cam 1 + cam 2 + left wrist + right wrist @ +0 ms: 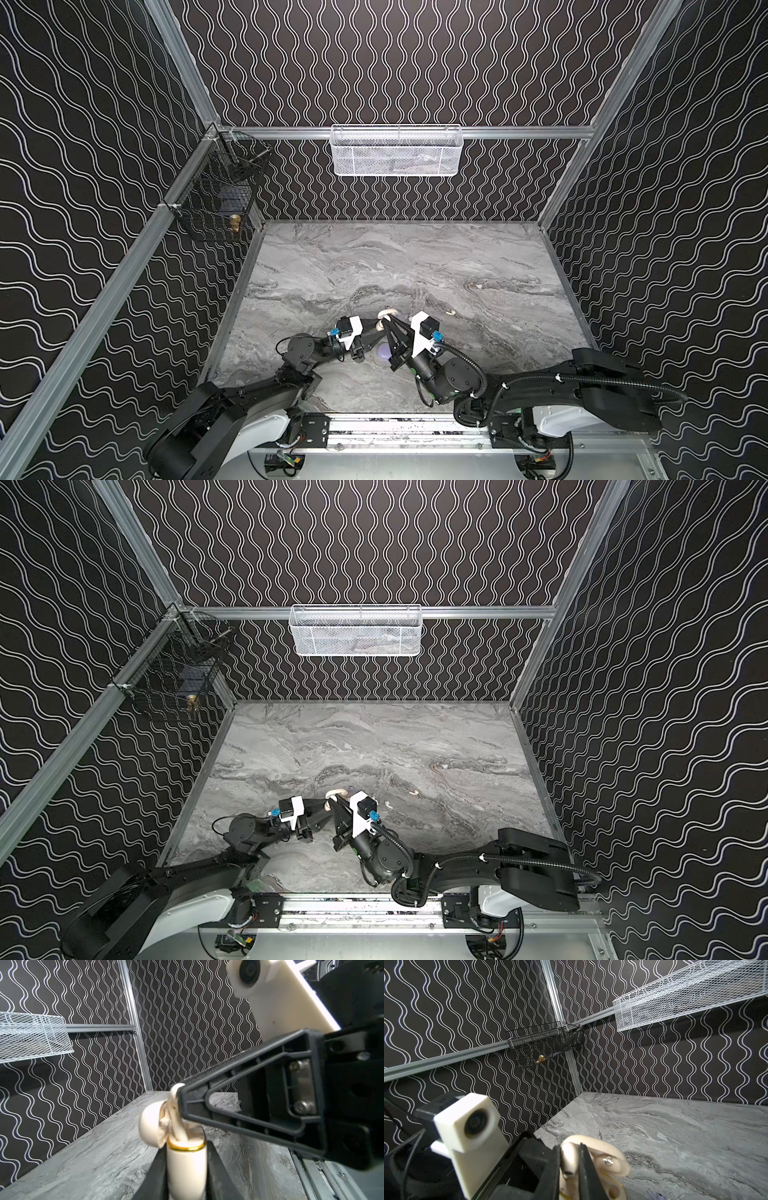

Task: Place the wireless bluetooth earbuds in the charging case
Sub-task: 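Release the seated earbud and lift the right gripper away from the case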

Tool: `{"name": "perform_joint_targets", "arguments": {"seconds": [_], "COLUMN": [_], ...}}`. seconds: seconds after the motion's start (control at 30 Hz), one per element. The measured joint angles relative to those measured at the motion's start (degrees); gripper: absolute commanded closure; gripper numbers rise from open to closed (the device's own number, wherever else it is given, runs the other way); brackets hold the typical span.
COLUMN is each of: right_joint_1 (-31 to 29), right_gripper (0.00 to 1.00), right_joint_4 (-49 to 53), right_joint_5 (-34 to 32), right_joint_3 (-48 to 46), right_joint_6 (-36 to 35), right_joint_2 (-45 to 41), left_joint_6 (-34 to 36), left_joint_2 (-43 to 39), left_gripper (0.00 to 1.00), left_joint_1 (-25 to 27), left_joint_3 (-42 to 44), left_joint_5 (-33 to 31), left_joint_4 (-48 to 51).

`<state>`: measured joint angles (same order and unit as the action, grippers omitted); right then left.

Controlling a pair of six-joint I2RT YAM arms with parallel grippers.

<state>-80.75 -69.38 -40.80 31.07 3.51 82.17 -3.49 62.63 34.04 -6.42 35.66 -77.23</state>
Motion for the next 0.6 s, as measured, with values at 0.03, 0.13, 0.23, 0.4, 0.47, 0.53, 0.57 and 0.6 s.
{"name": "perform_joint_targets", "arguments": {"seconds": [0.03, 0.13, 0.23, 0.4, 0.47, 0.53, 0.57, 0.6], "right_joint_1": [0.02, 0.07, 0.07, 0.09, 0.15, 0.57, 0.74, 1.01], "right_gripper": [1.0, 1.0, 1.0, 1.0, 1.0, 1.0, 0.97, 0.9], "right_joint_4": [-1.2, -4.0, -4.92, -5.75, -5.49, -4.37, -3.76, -3.08], "right_joint_5": [0.02, 0.61, 0.96, 1.27, 1.49, 2.36, 2.78, 3.26], "right_joint_3": [-0.22, -0.72, -0.72, -1.27, -1.38, -1.46, -1.46, -1.46], "right_joint_6": [-0.33, -1.18, -1.4, -1.33, -1.07, -0.5, -0.04, 0.17], "right_joint_2": [0.52, 1.79, 2.58, 2.69, 2.43, 1.81, 1.51, 1.18], "left_joint_6": [-0.35, -0.96, -1.22, -1.22, -1.2, -1.16, -1.18, -1.18], "left_joint_2": [0.0, -0.13, -0.37, -0.7, -0.7, -0.42, -0.2, 0.09], "left_gripper": [1.0, 1.0, 1.0, 1.0, 1.0, 1.0, 1.0, 1.0], "left_joint_1": [0.0, -0.02, -0.02, -0.07, -0.07, -0.07, -0.07, -0.07], "left_joint_3": [-0.15, -0.46, -0.66, -0.63, -0.44, 0.13, 0.28, 0.46], "left_joint_5": [0.02, -0.61, -1.01, -0.92, -0.76, -0.66, -0.57, -0.57], "left_joint_4": [0.42, 0.79, 1.09, 1.66, 1.46, 0.13, -0.39, -1.09]}}
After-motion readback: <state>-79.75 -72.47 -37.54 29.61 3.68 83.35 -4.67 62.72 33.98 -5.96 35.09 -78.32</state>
